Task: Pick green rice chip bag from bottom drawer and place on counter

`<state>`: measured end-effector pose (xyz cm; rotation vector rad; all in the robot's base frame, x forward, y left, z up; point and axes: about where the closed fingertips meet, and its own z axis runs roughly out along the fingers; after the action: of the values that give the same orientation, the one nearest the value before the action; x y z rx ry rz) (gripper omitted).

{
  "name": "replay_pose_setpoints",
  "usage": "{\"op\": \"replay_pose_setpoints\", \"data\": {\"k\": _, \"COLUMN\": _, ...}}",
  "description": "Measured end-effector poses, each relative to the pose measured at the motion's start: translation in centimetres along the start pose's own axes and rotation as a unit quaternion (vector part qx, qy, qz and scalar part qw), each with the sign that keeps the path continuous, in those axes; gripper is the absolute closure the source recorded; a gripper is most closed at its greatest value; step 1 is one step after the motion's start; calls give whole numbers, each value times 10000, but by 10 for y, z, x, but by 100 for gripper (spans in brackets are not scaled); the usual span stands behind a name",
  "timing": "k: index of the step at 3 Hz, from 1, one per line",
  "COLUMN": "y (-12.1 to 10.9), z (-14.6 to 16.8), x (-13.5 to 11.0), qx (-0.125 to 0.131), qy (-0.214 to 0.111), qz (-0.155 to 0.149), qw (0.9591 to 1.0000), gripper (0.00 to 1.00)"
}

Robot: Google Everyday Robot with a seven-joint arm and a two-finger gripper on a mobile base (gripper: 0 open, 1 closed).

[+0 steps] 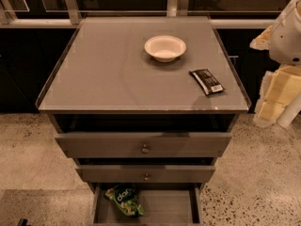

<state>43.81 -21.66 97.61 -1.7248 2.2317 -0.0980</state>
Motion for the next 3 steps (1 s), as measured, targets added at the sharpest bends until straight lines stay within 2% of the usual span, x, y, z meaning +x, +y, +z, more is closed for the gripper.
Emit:
{"op": "replay_pose_setpoints", "data": {"k": 1, "y": 0, "z": -1, "x": -3, "qx": 44, "qy": -75, "qz": -31, "qw": 10000, "gripper": 0}}
{"op": "replay_pose_setpoints", "data": {"k": 2, "y": 27, "z": 8, "x": -9, "qx": 74, "qy": -508, "qz": 180, "qw": 9985, "gripper": 0}}
{"op": "replay_pose_setpoints", "data": {"k": 3, "y": 67, "z": 45, "x": -7, "qx": -27, "qy": -1153, "qz": 506, "qw": 9920, "gripper": 0}}
